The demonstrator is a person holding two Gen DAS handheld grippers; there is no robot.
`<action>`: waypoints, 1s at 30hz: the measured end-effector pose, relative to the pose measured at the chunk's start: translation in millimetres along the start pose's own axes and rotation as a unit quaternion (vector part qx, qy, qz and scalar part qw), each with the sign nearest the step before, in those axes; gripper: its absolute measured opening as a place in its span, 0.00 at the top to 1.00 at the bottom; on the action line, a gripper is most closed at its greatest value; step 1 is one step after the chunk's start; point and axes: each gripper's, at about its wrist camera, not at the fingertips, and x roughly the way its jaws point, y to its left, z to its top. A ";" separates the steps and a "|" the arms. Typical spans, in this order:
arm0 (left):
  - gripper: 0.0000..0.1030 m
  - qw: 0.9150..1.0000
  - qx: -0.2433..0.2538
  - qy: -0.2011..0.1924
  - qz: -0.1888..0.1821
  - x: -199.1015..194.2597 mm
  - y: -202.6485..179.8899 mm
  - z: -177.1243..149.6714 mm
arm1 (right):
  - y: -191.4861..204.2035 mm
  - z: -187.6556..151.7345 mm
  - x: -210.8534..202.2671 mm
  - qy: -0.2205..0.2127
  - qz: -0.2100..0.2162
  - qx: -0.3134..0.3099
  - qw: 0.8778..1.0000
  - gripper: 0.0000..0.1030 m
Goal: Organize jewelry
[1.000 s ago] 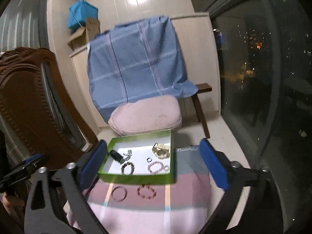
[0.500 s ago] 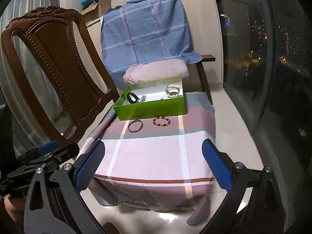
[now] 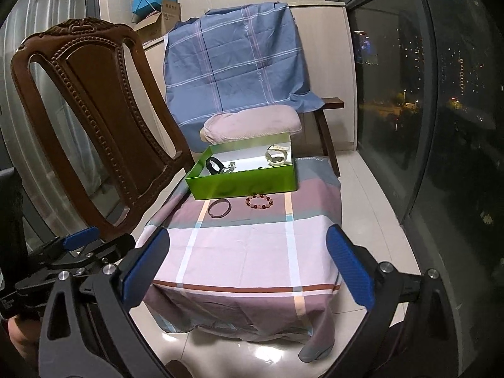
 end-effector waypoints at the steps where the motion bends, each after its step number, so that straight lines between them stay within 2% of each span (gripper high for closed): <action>1: 0.04 1.000 0.000 0.000 -0.001 -0.2 -0.4 0.1 | 0.0 -0.1 -0.1 0.000 0.000 0.000 1.000 0.05; 9: 0.04 1.000 0.001 0.004 0.001 0.4 -1.9 1.0 | -1.7 -1.9 1.1 0.003 0.001 0.002 1.000 0.05; 14: 0.04 1.000 0.011 0.014 0.008 17.1 -0.6 2.9 | -6.1 -3.7 8.7 0.010 -0.004 0.006 1.000 0.05; 17: 0.04 0.999 0.019 0.027 0.020 48.3 3.2 9.8 | -11.3 -6.2 20.3 0.019 -0.010 0.012 1.000 0.05; 23: 0.06 0.996 0.034 0.082 0.028 150.9 13.5 32.2 | -24.2 -8.1 56.7 0.043 -0.032 0.006 0.999 0.05; 25: 0.08 0.994 0.033 0.099 0.033 189.3 19.6 39.1 | -31.6 -5.1 77.9 0.057 -0.040 0.003 0.998 0.05; 28: 0.13 0.991 0.024 0.127 0.040 234.0 28.1 46.8 | -42.4 4.2 110.7 0.086 -0.031 0.012 0.996 0.06; 30: 0.14 0.989 0.024 0.140 0.046 255.0 31.4 50.5 | -46.4 11.2 133.5 0.097 -0.031 0.013 0.995 0.06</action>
